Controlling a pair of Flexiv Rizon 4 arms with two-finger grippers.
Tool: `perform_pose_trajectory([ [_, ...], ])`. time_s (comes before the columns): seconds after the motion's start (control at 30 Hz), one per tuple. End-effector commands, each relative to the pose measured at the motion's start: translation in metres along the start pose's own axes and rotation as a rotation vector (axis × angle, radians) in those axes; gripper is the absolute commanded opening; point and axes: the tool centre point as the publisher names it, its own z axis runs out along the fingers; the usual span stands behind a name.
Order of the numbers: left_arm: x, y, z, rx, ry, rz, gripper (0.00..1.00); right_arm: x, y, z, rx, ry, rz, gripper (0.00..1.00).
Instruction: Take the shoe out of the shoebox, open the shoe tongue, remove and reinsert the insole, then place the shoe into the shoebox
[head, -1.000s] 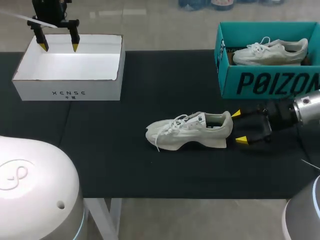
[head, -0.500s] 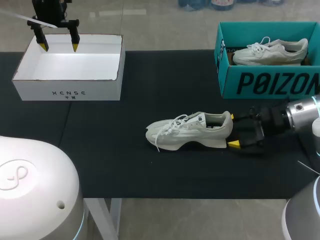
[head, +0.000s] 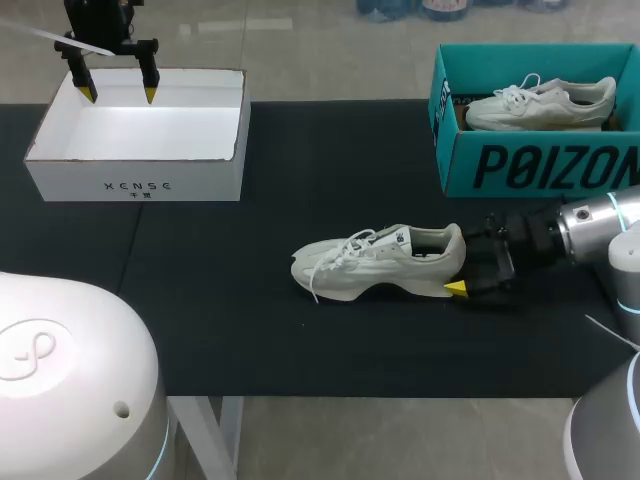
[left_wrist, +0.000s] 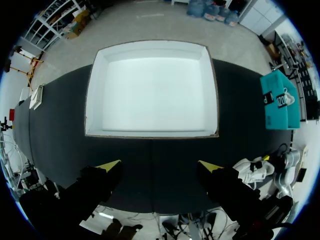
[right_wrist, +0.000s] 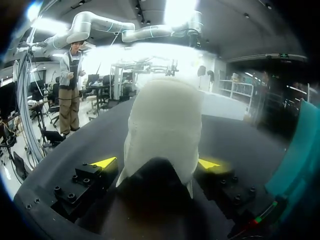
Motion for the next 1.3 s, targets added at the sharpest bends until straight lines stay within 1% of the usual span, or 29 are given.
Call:
perform_pose_trajectory([
  [0.03,0.0000,0.0000,0.0000,0.000,0.000,0.000,1.00,-0.0024,-0.0001,0.0061,0.005,0.004,-0.001,1.00],
  [0.4,0.0000,0.0000,0.0000,0.000,0.000,0.000,1.00,-0.0025,-0.0043,0.0087,0.017,0.005,0.007,1.00],
  [0.43,0.0000,0.0000,0.0000,0.000,0.000,0.000,1.00,-0.0023,-0.0048,0.0094,0.019,0.004,0.009,0.90],
  [0.47,0.0000,0.0000,0.0000,0.000,0.000,0.000,1.00,-0.0020,-0.0055,0.0101,0.018,0.003,0.012,0.43],
  [0.53,0.0000,0.0000,0.0000,0.000,0.000,0.000,1.00,-0.0011,-0.0063,0.0117,0.014,0.003,0.015,0.02],
  [0.57,0.0000,0.0000,0.0000,0.000,0.000,0.000,1.00,-0.0004,-0.0064,0.0125,0.013,0.003,0.015,0.00],
  [1.3,0.0000,0.0000,0.0000,0.000,0.000,0.000,1.00,0.0005,-0.0064,0.0134,0.010,0.004,0.015,0.00],
])
